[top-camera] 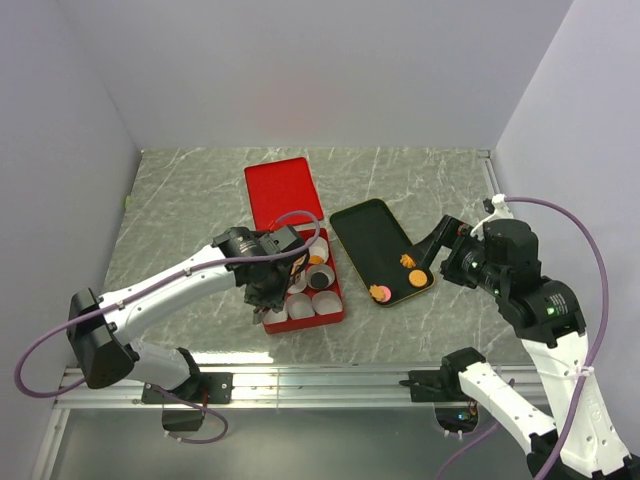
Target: Pack the cookies
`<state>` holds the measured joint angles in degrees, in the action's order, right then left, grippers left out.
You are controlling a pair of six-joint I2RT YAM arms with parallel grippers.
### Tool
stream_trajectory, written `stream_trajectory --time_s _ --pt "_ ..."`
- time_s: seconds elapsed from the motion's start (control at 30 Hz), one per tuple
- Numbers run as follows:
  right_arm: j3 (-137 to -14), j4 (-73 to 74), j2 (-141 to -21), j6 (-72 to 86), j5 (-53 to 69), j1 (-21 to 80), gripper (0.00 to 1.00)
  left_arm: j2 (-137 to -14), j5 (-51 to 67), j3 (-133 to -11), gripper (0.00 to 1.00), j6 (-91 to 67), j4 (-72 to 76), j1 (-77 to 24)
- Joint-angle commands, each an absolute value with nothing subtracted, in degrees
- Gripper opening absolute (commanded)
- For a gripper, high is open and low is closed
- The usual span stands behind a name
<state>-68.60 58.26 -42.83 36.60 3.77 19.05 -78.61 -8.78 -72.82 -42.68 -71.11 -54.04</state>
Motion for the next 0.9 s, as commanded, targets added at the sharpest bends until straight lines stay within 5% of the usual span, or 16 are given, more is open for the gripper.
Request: stream_trajectory --time_s 0.0,0.3,0.87 --pt "-67.77 56.08 -42.19 36.83 2.46 19.16 1.00 -79.19 -8.00 -73.21 0.26 -41.66 -69.26 -54.32" --pt "-67.50 56.42 -42.01 36.39 1.67 19.33 1.00 -80.51 -8.70 -74.97 0.42 -41.31 -70.05 -54.58" --pt "-67.76 56.25 -42.28 35.86 0.97 19.16 1.00 -81.91 -9.75 -80.15 0.48 -41.22 -72.51 -54.58"
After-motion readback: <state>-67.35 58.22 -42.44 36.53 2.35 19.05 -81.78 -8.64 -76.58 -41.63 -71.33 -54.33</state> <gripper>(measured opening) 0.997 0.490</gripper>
